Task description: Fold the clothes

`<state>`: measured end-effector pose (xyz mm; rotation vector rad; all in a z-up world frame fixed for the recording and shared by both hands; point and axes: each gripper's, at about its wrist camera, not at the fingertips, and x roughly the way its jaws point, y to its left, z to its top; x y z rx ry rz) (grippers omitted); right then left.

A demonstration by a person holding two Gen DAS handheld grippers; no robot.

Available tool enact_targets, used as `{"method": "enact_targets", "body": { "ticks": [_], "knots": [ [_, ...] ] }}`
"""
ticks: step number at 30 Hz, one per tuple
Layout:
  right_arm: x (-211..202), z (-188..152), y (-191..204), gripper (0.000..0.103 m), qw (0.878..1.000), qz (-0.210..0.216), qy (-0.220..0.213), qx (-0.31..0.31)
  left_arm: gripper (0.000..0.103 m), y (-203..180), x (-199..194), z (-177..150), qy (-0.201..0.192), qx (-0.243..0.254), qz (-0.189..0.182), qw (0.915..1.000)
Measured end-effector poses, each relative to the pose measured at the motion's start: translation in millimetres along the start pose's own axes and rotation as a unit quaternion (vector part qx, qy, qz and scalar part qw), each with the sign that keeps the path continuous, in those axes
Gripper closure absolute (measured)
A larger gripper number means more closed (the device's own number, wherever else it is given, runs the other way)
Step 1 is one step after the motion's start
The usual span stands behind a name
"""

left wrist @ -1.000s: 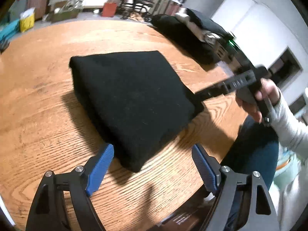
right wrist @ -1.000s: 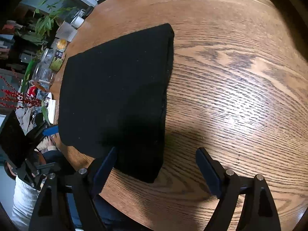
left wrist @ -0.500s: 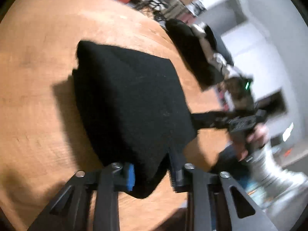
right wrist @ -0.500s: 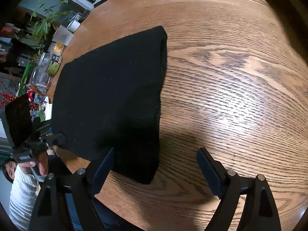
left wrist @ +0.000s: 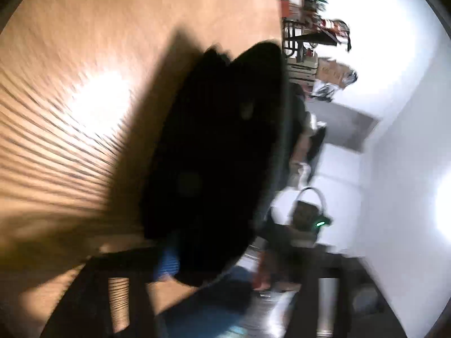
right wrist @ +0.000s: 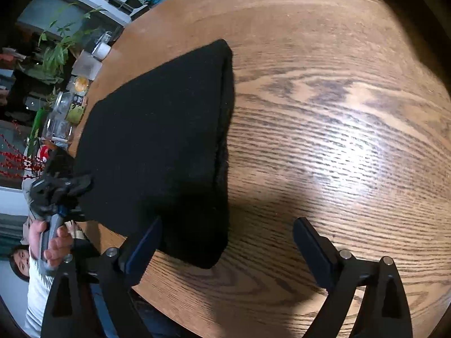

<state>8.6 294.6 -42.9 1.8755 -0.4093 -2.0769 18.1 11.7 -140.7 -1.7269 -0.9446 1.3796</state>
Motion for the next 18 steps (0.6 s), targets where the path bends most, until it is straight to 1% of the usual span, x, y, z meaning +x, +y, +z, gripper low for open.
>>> {"method": "enact_targets", "body": {
  "ticks": [1,2,4,5,6,7,8,9,11,12,13,17,18],
  "knots": [
    [2,0,0,0.008,1.0,-0.004,0.002,0.0,0.012,-12,-12,-5,-0.028,0.042,0.032,0.9982],
    [5,4,5,0.008,1.0,-0.007,0.003,-0.001,0.012,-24,-23,-10,-0.054,0.084,0.063,0.993],
    [5,4,6,0.008,1.0,-0.011,0.001,0.001,0.012,-47,-39,-20,-0.084,0.174,0.101,0.976],
    [5,4,7,0.008,1.0,-0.012,0.001,0.0,0.012,-58,-45,-25,-0.111,0.218,0.13,0.9609],
    [5,4,9,0.007,1.0,-0.013,0.0,-0.002,0.012,-70,-52,-30,-0.138,0.261,0.157,0.9422],
    [6,5,10,0.007,1.0,-0.015,-0.001,-0.003,0.012,-81,-55,-35,-0.165,0.31,0.174,0.9201],
    [6,5,11,0.007,1.0,-0.017,-0.002,-0.004,0.012,-91,-57,-40,-0.189,0.357,0.19,0.8948],
    [7,5,12,0.007,1.0,-0.018,-0.003,-0.005,0.012,-100,-56,-45,-0.2,0.403,0.201,0.8704],
    [6,5,14,0.007,1.0,-0.019,-0.004,-0.005,0.012,-109,-40,-47,-0.184,0.45,0.218,0.8461],
    [6,5,14,0.007,1.0,-0.018,-0.005,-0.004,0.012,-111,-30,-43,-0.161,0.454,0.219,0.8484],
    [6,5,14,0.007,1.0,-0.018,-0.006,-0.004,0.012,-110,-21,-37,-0.142,0.45,0.219,0.8538],
    [1,7,14,0.007,1.0,-0.017,-0.014,0.003,0.012,-100,19,-18,-0.081,0.418,0.251,0.8693],
    [0,8,13,0.007,1.0,-0.017,-0.016,0.004,0.03,-97,23,-15,-0.071,0.405,0.258,0.8744]
  ]
}}
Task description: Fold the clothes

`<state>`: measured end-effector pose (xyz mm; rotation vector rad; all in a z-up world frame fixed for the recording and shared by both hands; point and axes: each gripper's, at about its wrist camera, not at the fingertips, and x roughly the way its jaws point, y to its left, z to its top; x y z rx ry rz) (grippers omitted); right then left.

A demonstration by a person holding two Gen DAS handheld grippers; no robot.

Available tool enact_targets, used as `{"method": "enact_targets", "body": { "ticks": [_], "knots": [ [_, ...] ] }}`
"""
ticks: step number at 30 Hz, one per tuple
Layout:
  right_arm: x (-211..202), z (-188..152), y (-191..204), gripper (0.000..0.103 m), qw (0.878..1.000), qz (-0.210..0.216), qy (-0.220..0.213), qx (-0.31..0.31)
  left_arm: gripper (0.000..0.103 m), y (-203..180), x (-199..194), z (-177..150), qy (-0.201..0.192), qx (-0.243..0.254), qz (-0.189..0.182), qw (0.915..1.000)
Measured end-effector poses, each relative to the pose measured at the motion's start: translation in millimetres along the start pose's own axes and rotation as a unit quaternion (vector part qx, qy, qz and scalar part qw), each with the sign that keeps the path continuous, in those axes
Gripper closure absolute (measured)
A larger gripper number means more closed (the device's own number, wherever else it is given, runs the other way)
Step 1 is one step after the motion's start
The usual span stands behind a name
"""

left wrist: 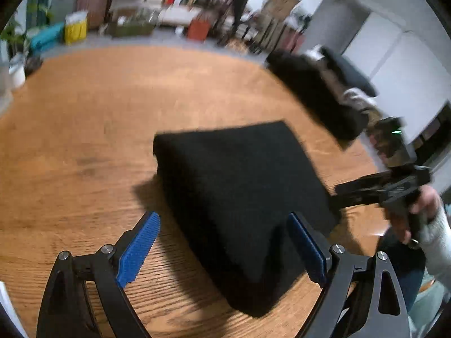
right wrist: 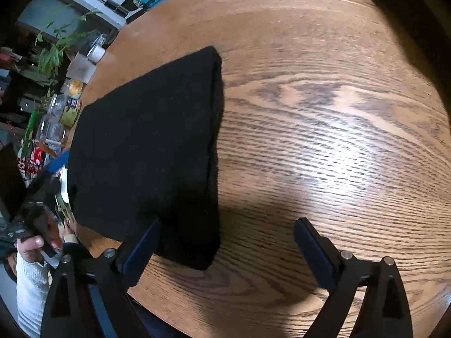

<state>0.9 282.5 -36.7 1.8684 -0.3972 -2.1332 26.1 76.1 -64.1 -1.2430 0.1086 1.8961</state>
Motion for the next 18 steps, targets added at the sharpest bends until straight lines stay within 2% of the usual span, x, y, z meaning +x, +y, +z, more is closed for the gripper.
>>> {"method": "enact_targets", "body": {
  "ticks": [1,2,4,6,7,8,9,11,13,14,15,17,18],
  "knots": [
    [-1,1,0,0.007,1.0,0.0,-0.002,0.002,0.067,1,6,1,0.009,-0.013,-0.022,0.9996],
    [-3,2,-1,0.007,1.0,0.001,-0.004,0.004,0.068,3,10,3,0.016,-0.027,-0.042,0.9986],
    [-5,3,0,0.007,1.0,0.004,-0.006,0.005,0.084,5,9,9,0.022,-0.054,-0.057,0.9967],
    [-5,4,1,0.007,1.0,0.008,-0.005,0.004,0.09,18,-3,15,0.025,-0.117,-0.111,0.9866],
    [-6,4,1,0.007,1.0,0.011,-0.004,0.004,0.093,28,-5,18,0.03,-0.168,-0.153,0.9734],
    [-6,5,2,0.007,1.0,0.013,-0.003,0.004,0.094,43,-3,19,0.041,-0.236,-0.201,0.9499],
    [-7,6,0,0.007,1.0,0.015,-0.003,0.004,0.095,53,0,18,0.05,-0.273,-0.223,0.9346],
    [-8,8,-1,0.007,1.0,0.017,-0.002,0.004,0.095,77,15,13,0.063,-0.339,-0.231,0.9099],
    [-6,1,-3,0.007,1.0,0.018,0.002,0.002,0.095,98,38,3,0.082,-0.396,-0.212,0.8899],
    [-8,0,-6,0.007,1.0,0.02,0.003,0.001,0.095,103,46,0,0.079,-0.407,-0.219,0.8834],
    [-1,0,0,0.007,1.0,0.021,0.002,0.0,0.091,108,53,-2,0.076,-0.415,-0.226,0.8782],
    [6,0,9,0.007,1.0,0.022,0.001,-0.001,0.087,109,50,5,0.06,-0.393,-0.219,0.8913],
    [2,-1,6,0.007,1.0,0.024,0.0,0.0,0.075,109,45,9,0.054,-0.379,-0.201,0.9018]
  ]
}}
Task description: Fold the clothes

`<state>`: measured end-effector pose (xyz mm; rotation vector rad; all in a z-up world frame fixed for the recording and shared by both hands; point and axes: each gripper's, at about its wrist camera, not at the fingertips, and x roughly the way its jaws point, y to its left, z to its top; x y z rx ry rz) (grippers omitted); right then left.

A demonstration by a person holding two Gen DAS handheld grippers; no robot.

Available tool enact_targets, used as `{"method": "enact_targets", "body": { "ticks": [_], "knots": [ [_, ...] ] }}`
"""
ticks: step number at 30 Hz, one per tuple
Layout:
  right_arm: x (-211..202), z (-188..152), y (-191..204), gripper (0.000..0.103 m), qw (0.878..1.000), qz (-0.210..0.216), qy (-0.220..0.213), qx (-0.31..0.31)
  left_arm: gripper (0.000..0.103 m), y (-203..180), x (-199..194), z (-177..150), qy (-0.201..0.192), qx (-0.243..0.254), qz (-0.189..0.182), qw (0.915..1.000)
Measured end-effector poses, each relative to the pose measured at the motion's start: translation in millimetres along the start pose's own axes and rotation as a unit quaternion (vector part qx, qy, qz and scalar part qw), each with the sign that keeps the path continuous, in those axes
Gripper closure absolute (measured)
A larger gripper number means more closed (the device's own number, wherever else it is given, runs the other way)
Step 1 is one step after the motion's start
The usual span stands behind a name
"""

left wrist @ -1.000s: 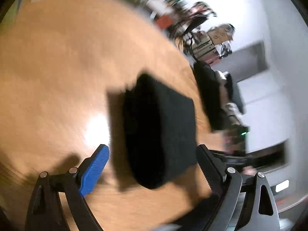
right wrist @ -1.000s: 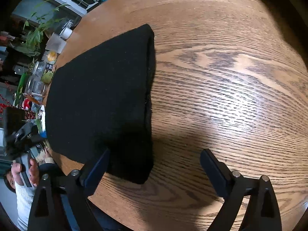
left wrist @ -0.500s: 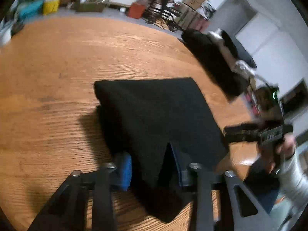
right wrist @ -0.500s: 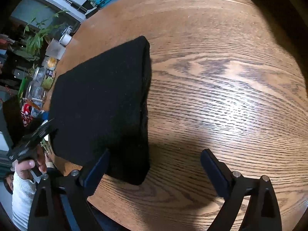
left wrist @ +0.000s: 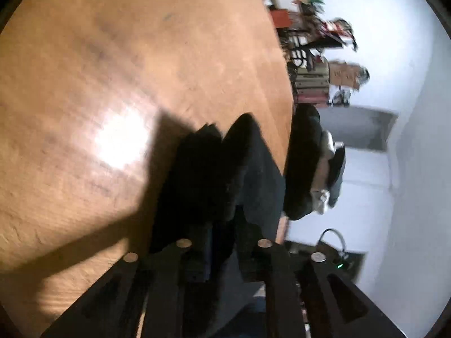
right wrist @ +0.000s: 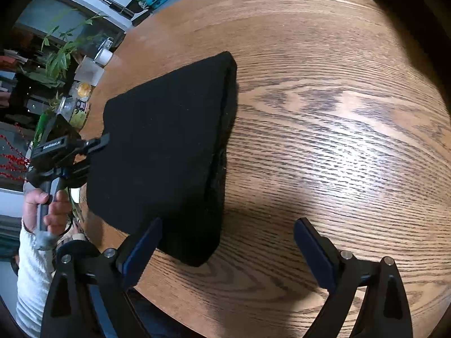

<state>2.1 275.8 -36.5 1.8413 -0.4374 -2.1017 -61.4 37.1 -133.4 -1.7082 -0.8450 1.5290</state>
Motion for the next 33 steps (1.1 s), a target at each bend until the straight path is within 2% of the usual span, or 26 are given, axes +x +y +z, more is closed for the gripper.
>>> {"method": "enact_targets", "body": {
  "ticks": [1,2,3,5,8,11,14,15,20,22,24,25,26,27,28,30,33],
  "knots": [
    [-4,-2,-3,0.007,1.0,0.001,0.0,0.001,0.045,-4,-5,2,-0.011,0.014,0.014,0.9997],
    [-5,-3,-5,0.007,1.0,0.002,-0.001,0.003,0.029,-5,-15,3,-0.022,0.004,0.012,0.9997],
    [-13,-8,-13,0.007,1.0,0.003,-0.003,0.004,0.02,-5,-25,4,-0.033,-0.005,0.011,0.9994],
    [-7,-2,-5,0.007,1.0,0.002,-0.005,0.004,0.02,-7,-43,7,-0.053,-0.021,0.007,0.9983],
    [-8,-4,-4,0.007,1.0,0.0,-0.003,0.001,0.02,-20,-51,8,-0.057,0.017,0.011,0.9982],
    [-8,-6,-3,0.007,1.0,-0.001,-0.003,-0.006,0.02,-39,-36,6,-0.035,0.07,0.036,0.9963],
    [-8,-8,-2,0.007,1.0,-0.005,-0.001,-0.01,0.02,-46,-11,15,-0.024,0.097,0.098,0.9902],
    [-8,-9,-4,0.007,1.0,-0.006,0.0,-0.009,0.02,-42,-6,23,-0.022,0.088,0.109,0.9899],
    [-11,-7,-13,0.007,1.0,-0.006,-0.005,0.008,0.023,-27,17,54,-0.002,0.02,0.069,0.9974],
    [-14,-5,-17,0.007,1.0,-0.003,-0.009,0.015,0.025,-31,17,59,-0.011,0.033,0.075,0.9966],
    [-16,-4,-21,0.007,1.0,-0.001,-0.012,0.021,0.031,-43,18,61,-0.031,0.074,0.109,0.9907],
    [-15,-3,-22,0.007,1.0,-0.002,-0.012,0.022,0.032,-52,20,60,-0.052,0.113,0.149,0.9811],
    [-15,-3,-23,0.007,1.0,-0.003,-0.012,0.023,0.032,-64,22,55,-0.083,0.165,0.208,0.9605],
    [-15,-2,-24,0.007,1.0,-0.004,-0.012,0.024,0.032,-68,24,48,-0.113,0.214,0.267,0.9327],
    [-14,-2,-25,0.007,1.0,-0.005,-0.012,0.025,0.032,-73,27,40,-0.14,0.263,0.305,0.9046],
    [-15,-2,-27,0.007,0.999,-0.007,-0.017,0.028,0.032,-79,18,29,-0.178,0.3,0.309,0.885],
    [-17,-3,-29,0.007,0.999,-0.014,-0.026,0.033,0.032,-83,-20,14,-0.234,0.296,0.288,0.88]
  ]
}}
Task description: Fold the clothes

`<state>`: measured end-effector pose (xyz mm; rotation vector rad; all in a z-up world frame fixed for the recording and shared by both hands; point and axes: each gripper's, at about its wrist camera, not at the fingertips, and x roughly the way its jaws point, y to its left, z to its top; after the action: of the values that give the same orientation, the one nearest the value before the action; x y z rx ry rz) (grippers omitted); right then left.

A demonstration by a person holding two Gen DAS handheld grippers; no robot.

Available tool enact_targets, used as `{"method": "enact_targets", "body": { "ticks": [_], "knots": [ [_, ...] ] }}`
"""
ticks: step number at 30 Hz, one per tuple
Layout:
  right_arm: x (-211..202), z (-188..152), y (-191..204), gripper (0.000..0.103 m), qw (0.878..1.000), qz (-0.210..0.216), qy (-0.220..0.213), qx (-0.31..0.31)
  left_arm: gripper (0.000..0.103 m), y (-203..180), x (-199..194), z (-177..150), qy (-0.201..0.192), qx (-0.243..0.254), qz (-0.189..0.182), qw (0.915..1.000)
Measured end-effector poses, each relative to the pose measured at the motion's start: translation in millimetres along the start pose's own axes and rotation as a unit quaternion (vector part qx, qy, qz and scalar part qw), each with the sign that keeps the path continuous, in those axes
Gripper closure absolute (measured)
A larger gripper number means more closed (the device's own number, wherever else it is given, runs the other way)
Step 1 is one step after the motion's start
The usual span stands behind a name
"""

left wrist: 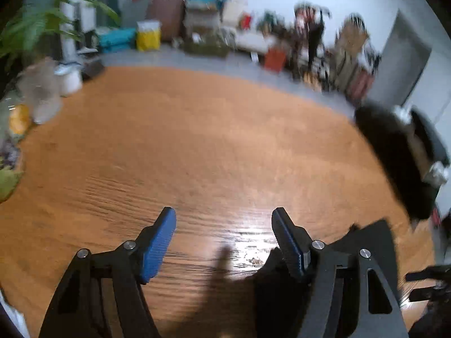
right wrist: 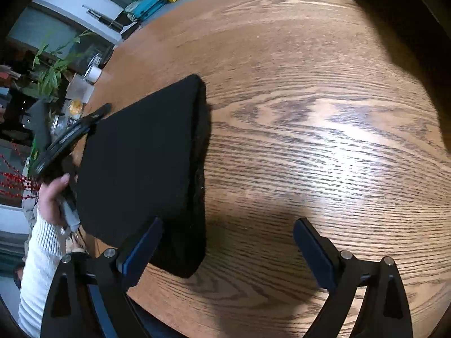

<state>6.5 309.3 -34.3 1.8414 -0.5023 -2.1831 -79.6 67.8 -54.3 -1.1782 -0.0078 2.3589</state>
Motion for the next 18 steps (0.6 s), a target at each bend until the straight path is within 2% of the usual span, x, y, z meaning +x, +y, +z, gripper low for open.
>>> {"method": "enact_targets", "body": {
  "ticks": [2,3,5,7,11,13,15,18],
  "knots": [
    [-1,0,-1,0.007,1.0,-0.002,-0.001,0.003,0.028,7,-22,2,0.004,-0.015,-0.009,0.9998],
    [-1,0,-2,0.007,1.0,-0.003,-0.001,0.004,0.025,8,-30,2,0.02,-0.023,-0.027,0.9992],
    [-1,0,-1,0.007,1.0,-0.005,-0.002,0.003,0.025,8,-44,-2,0.082,-0.035,-0.085,0.9924],
    [-1,-1,3,0.007,1.0,-0.007,0.001,-0.006,0.025,-4,-45,-7,0.124,-0.022,-0.112,0.9857],
    [2,-6,13,0.007,1.0,-0.009,0.005,-0.027,0.025,-31,-41,-13,0.137,0.028,-0.068,0.9879],
    [4,-9,17,0.007,0.999,-0.014,0.006,-0.034,0.025,-33,-29,-13,0.135,0.037,-0.024,0.9899],
    [3,-11,17,0.007,0.999,-0.02,0.004,-0.034,0.025,-34,-14,-14,0.129,0.039,0.039,0.9901],
    [6,-13,12,0.007,0.999,-0.03,0.003,-0.029,0.024,-31,8,-18,0.153,0.035,0.048,0.9865]
  ]
}}
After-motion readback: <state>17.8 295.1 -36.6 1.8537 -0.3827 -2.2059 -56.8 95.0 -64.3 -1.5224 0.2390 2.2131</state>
